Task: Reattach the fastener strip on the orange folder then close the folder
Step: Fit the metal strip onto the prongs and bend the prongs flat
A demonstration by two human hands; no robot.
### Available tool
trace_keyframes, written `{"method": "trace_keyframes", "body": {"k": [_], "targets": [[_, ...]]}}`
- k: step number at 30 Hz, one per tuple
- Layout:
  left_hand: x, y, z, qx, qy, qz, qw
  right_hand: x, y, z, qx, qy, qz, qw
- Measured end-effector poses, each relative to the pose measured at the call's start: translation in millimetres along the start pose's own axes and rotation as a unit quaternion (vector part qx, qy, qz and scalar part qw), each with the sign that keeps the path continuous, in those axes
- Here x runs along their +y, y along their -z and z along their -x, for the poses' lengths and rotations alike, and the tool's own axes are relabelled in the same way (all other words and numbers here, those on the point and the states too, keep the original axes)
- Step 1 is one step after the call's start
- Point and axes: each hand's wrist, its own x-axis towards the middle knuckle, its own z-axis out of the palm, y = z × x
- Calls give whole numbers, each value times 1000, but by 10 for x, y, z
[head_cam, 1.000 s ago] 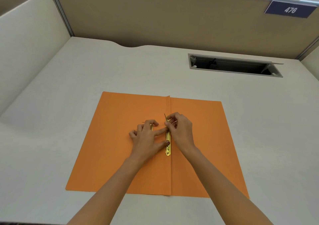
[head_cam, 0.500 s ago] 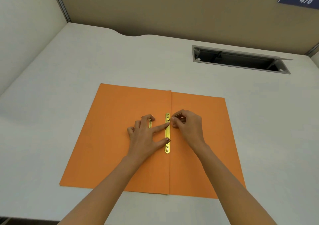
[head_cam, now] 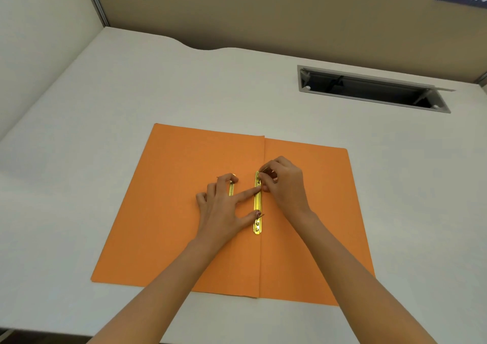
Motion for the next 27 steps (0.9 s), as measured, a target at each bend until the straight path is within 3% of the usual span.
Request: {"method": "trace_keyframes", "body": {"k": [8,18,27], "targets": [[-2,5,4,-2,-4,6,1000,-15,-26,-40,1,37,56,998],[9,21,18,-5,-3,1,1000,66,-71,10,73,-141,-112,981],[4,17,9,-7,-5,2,1000,85,-58,-128,51,-167,-128,976]]}}
